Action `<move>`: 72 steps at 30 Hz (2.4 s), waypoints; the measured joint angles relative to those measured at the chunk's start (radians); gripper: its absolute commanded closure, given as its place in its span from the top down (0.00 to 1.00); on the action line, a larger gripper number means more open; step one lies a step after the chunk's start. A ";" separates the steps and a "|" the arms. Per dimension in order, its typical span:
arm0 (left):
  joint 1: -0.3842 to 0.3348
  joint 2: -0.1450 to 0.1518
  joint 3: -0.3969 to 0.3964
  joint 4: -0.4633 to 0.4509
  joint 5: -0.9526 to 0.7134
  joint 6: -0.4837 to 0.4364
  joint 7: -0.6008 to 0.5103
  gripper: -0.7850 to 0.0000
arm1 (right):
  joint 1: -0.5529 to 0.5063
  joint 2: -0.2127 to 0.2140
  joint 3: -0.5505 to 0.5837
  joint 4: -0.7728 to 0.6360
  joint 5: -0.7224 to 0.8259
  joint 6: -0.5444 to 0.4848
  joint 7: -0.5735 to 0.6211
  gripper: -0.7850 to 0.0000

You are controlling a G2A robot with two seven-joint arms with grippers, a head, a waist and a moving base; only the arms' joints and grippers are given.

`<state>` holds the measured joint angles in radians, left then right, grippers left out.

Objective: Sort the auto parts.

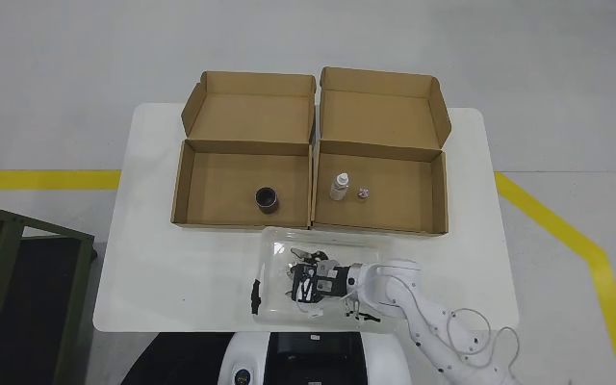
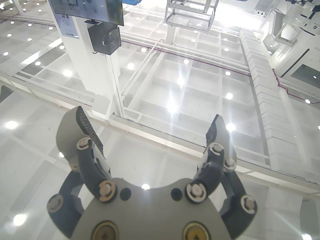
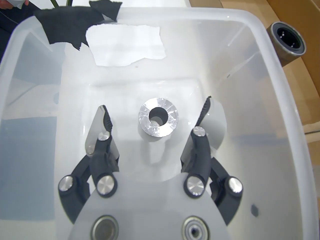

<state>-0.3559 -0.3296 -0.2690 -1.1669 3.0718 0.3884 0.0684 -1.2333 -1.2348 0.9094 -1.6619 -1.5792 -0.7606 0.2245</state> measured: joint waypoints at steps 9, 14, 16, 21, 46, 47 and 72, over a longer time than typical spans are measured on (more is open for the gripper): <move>0.000 0.000 0.000 0.000 0.000 0.000 0.000 1.00 | 0.020 -0.003 -0.019 0.032 0.016 0.009 -0.003 0.46; 0.000 0.000 0.000 0.000 0.000 0.000 0.000 1.00 | 0.026 -0.004 -0.025 0.036 0.026 0.012 -0.005 0.25; 0.000 0.000 0.000 0.000 0.000 0.000 0.000 1.00 | 0.026 -0.003 -0.023 0.033 0.032 0.011 -0.009 0.16; 0.000 0.000 0.000 0.000 0.000 0.000 0.000 1.00 | 0.021 0.002 -0.012 0.020 0.049 0.001 -0.002 0.02; 0.000 0.000 0.000 0.000 0.000 0.000 0.000 1.00 | -0.083 0.057 0.223 -0.348 0.317 -0.112 -0.156 0.00; 0.000 0.000 0.000 0.000 0.000 0.000 0.000 1.00 | -0.083 0.057 0.231 -0.358 0.338 -0.113 -0.164 0.00; 0.000 0.000 0.000 0.000 0.000 0.000 0.000 1.00 | -0.041 0.070 0.427 -0.492 0.662 -0.064 -0.305 0.00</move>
<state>-0.3559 -0.3296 -0.2690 -1.1669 3.0718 0.3884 0.0684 -1.2746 -1.1646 1.3367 -2.1538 -0.9170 -0.8250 -0.0805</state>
